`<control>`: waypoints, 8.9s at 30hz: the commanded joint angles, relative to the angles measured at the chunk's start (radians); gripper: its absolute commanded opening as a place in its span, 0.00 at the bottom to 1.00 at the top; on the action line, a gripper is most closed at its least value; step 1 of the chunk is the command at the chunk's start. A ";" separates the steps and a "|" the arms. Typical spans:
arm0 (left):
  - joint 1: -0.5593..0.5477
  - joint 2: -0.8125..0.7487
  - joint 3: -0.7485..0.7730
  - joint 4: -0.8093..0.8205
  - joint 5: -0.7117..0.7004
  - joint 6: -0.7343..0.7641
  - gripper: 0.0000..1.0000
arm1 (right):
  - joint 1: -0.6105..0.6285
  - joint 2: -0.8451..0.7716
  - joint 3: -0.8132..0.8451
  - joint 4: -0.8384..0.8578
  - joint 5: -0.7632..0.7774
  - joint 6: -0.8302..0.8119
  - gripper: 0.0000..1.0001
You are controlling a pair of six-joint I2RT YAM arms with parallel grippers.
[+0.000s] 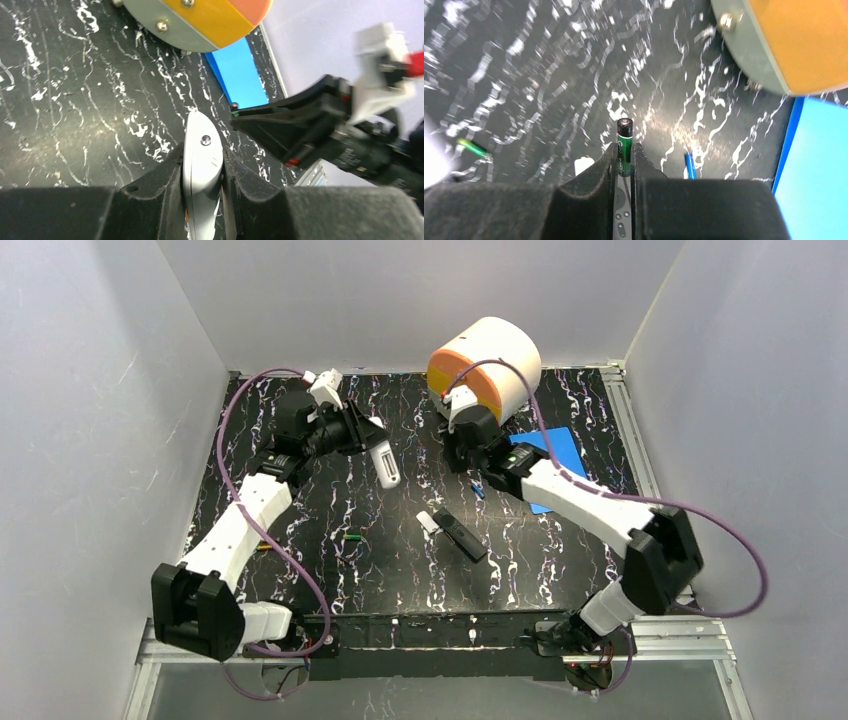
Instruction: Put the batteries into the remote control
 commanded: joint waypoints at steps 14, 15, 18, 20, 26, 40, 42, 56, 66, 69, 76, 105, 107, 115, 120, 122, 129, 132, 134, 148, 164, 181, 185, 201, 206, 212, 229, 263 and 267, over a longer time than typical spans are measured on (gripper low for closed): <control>0.007 0.222 0.278 0.125 0.199 -0.150 0.00 | 0.000 -0.229 0.058 0.261 -0.277 0.062 0.13; 0.008 0.229 0.280 0.143 0.209 -0.157 0.00 | 0.001 -0.232 0.061 0.273 -0.284 0.061 0.13; 0.007 0.248 0.283 0.192 0.248 -0.191 0.00 | 0.000 -0.242 0.058 0.294 -0.298 0.050 0.13; 0.008 0.259 0.285 0.246 0.280 -0.216 0.00 | 0.000 -0.250 0.049 0.309 -0.310 0.032 0.13; 0.007 0.275 0.265 0.437 0.396 -0.285 0.00 | 0.001 -0.273 0.032 0.340 -0.365 -0.005 0.13; 0.007 0.307 0.246 0.730 0.510 -0.465 0.00 | 0.001 -0.278 0.048 0.371 -0.322 0.093 0.13; 0.007 0.309 0.248 0.732 0.505 -0.489 0.00 | 0.002 -0.273 0.051 0.371 -0.327 0.094 0.13; 0.007 0.269 0.221 0.559 0.437 -0.539 0.00 | 0.001 -0.230 0.036 0.356 -0.297 0.034 0.13; 0.007 0.285 0.281 0.436 0.434 -0.538 0.00 | 0.002 -0.202 0.016 0.325 -0.288 -0.019 0.15; 0.007 0.290 0.290 0.419 0.432 -0.540 0.00 | 0.003 -0.195 0.006 0.317 -0.293 -0.026 0.16; 0.008 0.296 0.311 0.361 0.419 -0.555 0.00 | 0.006 -0.191 -0.019 0.308 -0.298 -0.035 0.20; 0.007 0.305 0.338 0.283 0.390 -0.538 0.00 | 0.006 -0.190 -0.012 0.345 -0.259 0.109 0.38; 0.008 0.302 0.336 0.271 0.383 -0.528 0.00 | 0.006 -0.202 -0.014 0.350 -0.220 0.140 0.43; 0.007 0.289 0.324 0.240 0.355 -0.508 0.00 | 0.004 -0.262 -0.020 0.382 -0.155 0.297 0.68; 0.007 0.272 0.319 0.220 0.357 -0.493 0.00 | 0.001 -0.277 -0.041 0.375 -0.113 0.347 0.76; 0.007 0.263 0.313 0.218 0.361 -0.493 0.00 | 0.002 -0.268 -0.037 0.354 -0.127 0.343 0.76; 0.007 0.249 0.306 0.218 0.381 -0.496 0.00 | 0.002 -0.237 -0.028 0.338 -0.230 0.325 0.69; 0.007 0.246 0.304 0.218 0.382 -0.495 0.00 | 0.002 -0.229 -0.028 0.336 -0.234 0.330 0.64; 0.007 0.243 0.303 0.218 0.384 -0.496 0.00 | 0.002 -0.221 -0.023 0.328 -0.233 0.330 0.60; 0.007 0.240 0.302 0.218 0.385 -0.497 0.00 | 0.001 -0.200 -0.016 0.317 -0.212 0.347 0.49; 0.008 0.232 0.297 0.218 0.380 -0.490 0.00 | 0.001 -0.196 -0.013 0.329 -0.228 0.356 0.53; 0.008 0.243 0.318 0.218 0.344 -0.477 0.00 | -0.023 -0.312 -0.145 0.595 -0.233 0.680 0.99; 0.007 0.244 0.329 0.218 0.329 -0.476 0.00 | -0.029 -0.282 -0.157 0.582 -0.171 0.933 0.99; 0.007 0.243 0.348 0.218 0.304 -0.469 0.00 | -0.032 -0.225 -0.220 0.612 -0.128 1.344 0.99; 0.007 0.242 0.350 0.218 0.307 -0.463 0.00 | -0.032 -0.203 -0.221 0.605 -0.153 1.366 0.98; 0.007 0.240 0.344 0.218 0.321 -0.449 0.00 | -0.034 -0.175 -0.212 0.623 -0.174 1.380 0.98; 0.007 0.231 0.324 0.229 0.351 -0.414 0.00 | -0.056 -0.128 -0.204 0.643 -0.229 1.400 0.85; 0.007 0.240 0.374 0.229 0.339 -0.564 0.00 | -0.065 -0.092 -0.187 0.648 -0.294 1.296 0.54; 0.007 0.241 0.376 0.229 0.336 -0.568 0.00 | -0.066 -0.101 -0.194 0.653 -0.291 1.288 0.53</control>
